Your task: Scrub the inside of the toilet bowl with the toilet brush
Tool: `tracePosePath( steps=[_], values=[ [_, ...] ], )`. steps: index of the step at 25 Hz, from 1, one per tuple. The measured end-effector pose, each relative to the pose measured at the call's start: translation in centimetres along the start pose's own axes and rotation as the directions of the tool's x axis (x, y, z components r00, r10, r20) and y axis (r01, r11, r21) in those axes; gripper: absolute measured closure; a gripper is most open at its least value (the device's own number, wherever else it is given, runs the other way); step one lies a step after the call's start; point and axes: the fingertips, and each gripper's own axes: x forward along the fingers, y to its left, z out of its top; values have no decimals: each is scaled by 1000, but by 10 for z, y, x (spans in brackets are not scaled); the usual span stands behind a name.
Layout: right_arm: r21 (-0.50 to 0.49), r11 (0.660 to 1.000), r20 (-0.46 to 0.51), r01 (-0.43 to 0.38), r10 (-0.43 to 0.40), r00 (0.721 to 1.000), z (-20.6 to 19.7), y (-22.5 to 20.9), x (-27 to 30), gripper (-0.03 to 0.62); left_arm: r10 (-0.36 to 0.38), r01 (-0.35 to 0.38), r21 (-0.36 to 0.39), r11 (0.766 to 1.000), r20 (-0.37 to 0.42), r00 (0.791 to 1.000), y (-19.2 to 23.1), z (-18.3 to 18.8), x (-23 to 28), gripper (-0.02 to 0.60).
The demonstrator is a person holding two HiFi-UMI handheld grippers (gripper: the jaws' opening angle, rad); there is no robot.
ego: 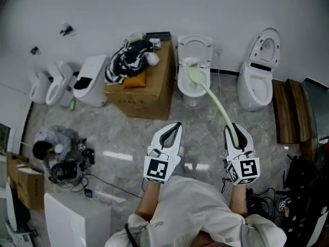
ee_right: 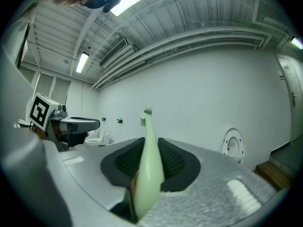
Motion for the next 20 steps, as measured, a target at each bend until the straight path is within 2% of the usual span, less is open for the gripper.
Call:
tracePosePath(
  steps=[8,11,15,20],
  values=[
    [16,1000,-20,20,-20,1000,-9,-30,70,502,3,-3,-8,1000,-31,1000,53,-23,60,562],
    [17,999,-33,38,-37,999,-8,-43,98,502,1,-2,-29,1000,-16,1000,76,-18,88,562],
    [21,998,-39,64,-63,997,-5,-60,135,502,-17,16,-13,1000,-45,999,105,-31,123,563],
    [23,995,-57,97,-96,994,-3,-78,179,502,-47,46,-35,998,-35,998,134,-30,170,563]
  ],
)
